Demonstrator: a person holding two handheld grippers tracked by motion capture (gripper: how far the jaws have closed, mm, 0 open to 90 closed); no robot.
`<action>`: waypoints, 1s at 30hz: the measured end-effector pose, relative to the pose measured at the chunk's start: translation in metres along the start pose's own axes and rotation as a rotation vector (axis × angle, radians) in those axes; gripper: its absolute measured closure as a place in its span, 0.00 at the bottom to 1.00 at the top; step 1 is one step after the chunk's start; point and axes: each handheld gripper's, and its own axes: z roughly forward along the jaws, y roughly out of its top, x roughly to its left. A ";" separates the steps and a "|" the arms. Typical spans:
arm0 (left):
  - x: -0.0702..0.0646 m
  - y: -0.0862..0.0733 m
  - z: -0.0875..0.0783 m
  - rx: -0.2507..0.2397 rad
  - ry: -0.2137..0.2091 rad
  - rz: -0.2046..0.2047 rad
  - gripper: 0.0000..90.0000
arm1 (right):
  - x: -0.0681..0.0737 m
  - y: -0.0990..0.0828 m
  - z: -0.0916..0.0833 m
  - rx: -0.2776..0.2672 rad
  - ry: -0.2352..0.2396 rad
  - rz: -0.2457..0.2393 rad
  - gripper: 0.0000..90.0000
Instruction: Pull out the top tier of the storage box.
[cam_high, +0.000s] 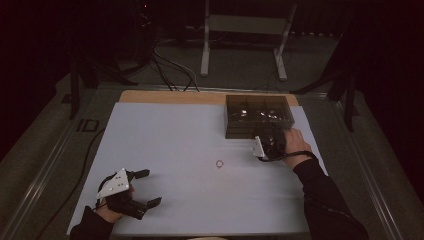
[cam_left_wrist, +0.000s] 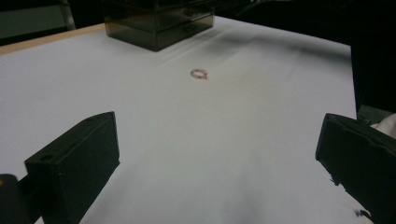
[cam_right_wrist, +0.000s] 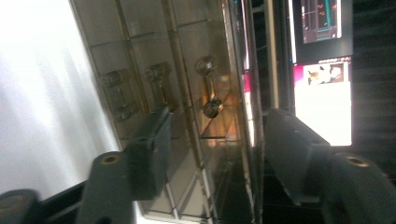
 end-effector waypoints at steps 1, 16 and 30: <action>0.000 0.000 0.000 -0.002 0.000 -0.001 0.01 | 0.000 0.000 0.000 0.005 -0.003 -0.009 0.47; 0.000 0.000 0.000 -0.002 -0.001 -0.002 0.01 | 0.007 0.004 0.007 0.039 -0.066 -0.081 0.71; 0.000 0.000 0.000 0.000 -0.001 -0.002 0.01 | 0.012 0.005 0.013 0.048 -0.069 -0.106 0.84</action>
